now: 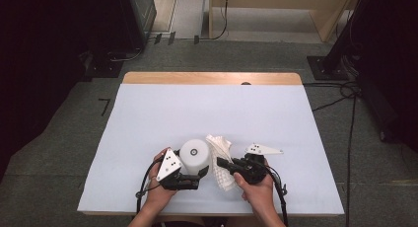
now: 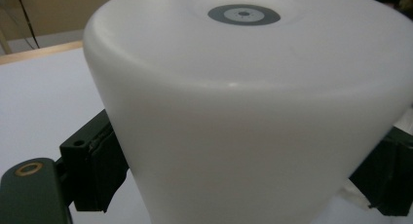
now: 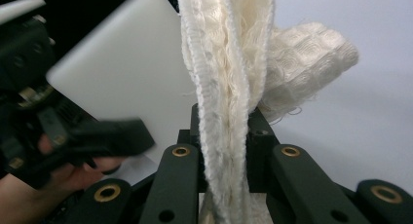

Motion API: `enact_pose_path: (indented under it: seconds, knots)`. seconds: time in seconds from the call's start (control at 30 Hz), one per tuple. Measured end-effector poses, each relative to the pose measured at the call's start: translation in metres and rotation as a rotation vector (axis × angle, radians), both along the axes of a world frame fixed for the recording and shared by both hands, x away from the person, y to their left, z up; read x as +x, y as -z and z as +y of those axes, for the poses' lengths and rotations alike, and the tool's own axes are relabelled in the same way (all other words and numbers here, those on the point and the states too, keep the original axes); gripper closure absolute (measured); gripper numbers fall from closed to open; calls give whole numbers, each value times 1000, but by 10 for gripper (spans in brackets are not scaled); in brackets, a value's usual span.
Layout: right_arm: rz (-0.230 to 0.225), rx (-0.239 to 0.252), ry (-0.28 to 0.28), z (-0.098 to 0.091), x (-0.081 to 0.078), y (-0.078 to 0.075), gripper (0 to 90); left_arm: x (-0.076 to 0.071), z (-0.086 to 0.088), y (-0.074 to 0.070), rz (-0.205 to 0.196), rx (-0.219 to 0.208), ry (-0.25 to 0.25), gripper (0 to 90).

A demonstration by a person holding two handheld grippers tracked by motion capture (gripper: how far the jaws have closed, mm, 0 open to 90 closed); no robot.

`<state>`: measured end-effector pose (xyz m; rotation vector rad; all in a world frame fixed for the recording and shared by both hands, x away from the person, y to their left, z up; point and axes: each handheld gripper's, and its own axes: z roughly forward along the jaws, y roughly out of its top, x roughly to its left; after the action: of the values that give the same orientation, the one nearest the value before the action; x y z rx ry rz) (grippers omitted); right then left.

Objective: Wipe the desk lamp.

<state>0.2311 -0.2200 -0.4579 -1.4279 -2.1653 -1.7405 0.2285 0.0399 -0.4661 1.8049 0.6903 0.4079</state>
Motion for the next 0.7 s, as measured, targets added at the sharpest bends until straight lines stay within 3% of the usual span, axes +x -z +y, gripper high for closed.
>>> enact_pose_path:
  seconds: [0.13, 0.33, 0.53, 0.6, 0.7]
  knots:
    - [-39, 45, 1, -5, -3, -14, 792, 0, -8, 5, 9, 54, 11, 87]
    - [-94, 74, -6, -10, -9, -30, 791, -2, -9, 2, 2, 48, 19, 87]
    - [-23, 28, -7, -4, -2, -10, 792, -2, -5, -4, -18, 22, 0, 87]
    - [8, 13, -4, -2, 1, -1, 792, -1, -4, -3, -23, 33, 3, 87]
    - [20, 1, 3, -3, 3, 3, 792, 1, -6, 2, -12, 61, -11, 87]
